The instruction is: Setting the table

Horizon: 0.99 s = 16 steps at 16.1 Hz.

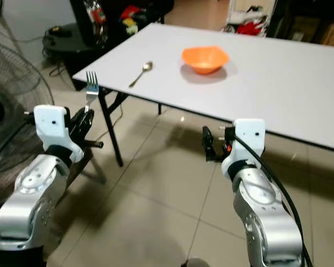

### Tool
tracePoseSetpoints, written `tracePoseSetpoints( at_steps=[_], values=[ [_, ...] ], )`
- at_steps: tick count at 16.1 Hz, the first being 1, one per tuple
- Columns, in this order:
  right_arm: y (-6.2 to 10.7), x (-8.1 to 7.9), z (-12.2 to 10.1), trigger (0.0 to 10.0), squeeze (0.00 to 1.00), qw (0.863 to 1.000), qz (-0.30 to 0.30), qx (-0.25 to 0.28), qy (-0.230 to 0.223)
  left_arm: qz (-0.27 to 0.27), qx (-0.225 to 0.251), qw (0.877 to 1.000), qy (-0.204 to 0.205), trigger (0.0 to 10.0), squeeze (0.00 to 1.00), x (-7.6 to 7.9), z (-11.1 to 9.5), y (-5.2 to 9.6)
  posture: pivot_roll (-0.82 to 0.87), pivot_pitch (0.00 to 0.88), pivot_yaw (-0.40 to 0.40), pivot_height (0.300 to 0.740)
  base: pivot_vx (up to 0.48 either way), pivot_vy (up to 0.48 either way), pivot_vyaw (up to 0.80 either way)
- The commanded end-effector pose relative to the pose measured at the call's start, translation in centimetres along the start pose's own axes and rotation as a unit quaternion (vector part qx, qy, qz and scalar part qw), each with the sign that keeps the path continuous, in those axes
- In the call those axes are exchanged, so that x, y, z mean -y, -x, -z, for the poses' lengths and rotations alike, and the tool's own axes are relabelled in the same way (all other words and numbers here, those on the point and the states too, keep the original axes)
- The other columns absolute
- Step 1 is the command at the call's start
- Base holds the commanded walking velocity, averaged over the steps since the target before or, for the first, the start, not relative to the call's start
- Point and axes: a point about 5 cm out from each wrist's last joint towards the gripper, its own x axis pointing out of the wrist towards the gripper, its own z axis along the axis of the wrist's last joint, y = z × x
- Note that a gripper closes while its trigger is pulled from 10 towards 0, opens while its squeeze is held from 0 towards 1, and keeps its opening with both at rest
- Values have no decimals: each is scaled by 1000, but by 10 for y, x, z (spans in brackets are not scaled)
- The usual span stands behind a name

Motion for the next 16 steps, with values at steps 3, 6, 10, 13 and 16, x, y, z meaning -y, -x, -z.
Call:
tracePoseSetpoints(
  at_steps=[3, 6, 10, 13, 16],
  values=[
    [-3, -4, -1, 10000, 0, 1000, -16, 4, 2, 2, 1, 1000, 1, 10000, 0, -2, -2, 6, -58, 0, 78, 740, 325, 0, 0],
    [-1, -3, 0, 10000, 0, 1000, -15, 2, 3, 5, -5, 1000, -8, 10000, 0, -3, 0, 5, -59, 0, 86, 740, 330, 0, 0],
    [0, -3, -1, 10000, 0, 1000, -15, 5, 9, 21, -8, 1000, -3, 10000, 0, 1, 1, 2, -71, 0, 97, 740, 325, 0, -503],
    [1, -1, 0, 10000, 0, 1000, -13, 4, 9, 47, -14, 999, -4, 10000, 0, 7, 4, 0, -72, 0, 104, 740, 324, 0, -800],
    [0, 0, -1, 10000, 0, 1000, -13, 6, 10, 71, -20, 997, -4, 10000, 0, 16, 6, -2, -76, 0, 106, 740, 322, 0, -800]
  ],
)
